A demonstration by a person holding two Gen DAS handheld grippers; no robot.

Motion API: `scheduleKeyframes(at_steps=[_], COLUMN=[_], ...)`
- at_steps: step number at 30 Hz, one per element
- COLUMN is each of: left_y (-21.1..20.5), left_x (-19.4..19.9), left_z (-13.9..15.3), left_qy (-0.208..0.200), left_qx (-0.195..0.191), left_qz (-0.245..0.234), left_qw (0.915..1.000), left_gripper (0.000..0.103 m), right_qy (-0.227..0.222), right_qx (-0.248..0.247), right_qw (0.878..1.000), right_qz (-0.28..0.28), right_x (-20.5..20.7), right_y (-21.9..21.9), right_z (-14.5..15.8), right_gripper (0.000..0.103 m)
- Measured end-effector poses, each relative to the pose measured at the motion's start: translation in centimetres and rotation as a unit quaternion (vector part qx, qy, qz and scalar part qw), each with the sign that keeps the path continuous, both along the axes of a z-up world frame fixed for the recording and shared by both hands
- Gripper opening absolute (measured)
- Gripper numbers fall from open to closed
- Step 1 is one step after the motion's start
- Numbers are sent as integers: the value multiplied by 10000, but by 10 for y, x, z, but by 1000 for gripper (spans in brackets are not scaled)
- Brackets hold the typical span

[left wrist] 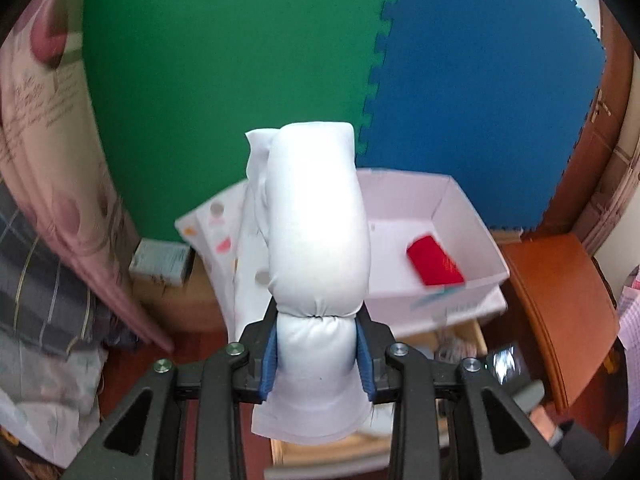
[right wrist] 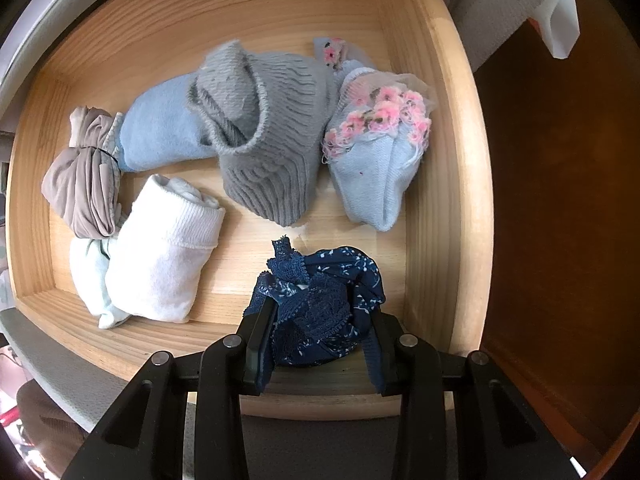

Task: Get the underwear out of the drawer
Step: 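Lift the white roll with the left tool into the white box and release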

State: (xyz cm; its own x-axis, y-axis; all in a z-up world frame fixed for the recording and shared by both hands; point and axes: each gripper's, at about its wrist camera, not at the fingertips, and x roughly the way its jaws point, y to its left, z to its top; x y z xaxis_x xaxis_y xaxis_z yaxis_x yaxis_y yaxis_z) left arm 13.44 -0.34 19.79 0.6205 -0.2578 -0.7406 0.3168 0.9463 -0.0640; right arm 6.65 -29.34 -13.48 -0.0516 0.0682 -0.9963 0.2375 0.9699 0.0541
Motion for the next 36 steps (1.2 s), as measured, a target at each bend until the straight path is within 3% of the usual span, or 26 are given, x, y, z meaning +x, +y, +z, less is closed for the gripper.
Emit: scheduleKeyframes(at_steps=[9,19,25,36], left_y=[-36,-79,-90,-76], left_x=[84,136,149,145], left_z=[-15,-65,-96,-100], left_qy=[92,457,800,953], left_qx=[-149,300,870,733], left_qz=[132,-16,146,247], left_qw=[9998,9985,9929,9924], left_gripper=[33,33,35,42], right_qy=[3,-2,-3,13], right_qx=[-28,0,44,-17], right_qw=[10000,10000,10000,10000], right_qz=[27,14,-2,31], right_x=[0,0,-1,0], right_y=[3,5,4,5], right_z=[-1,1,1,0], right_gripper=[34,34,34,34])
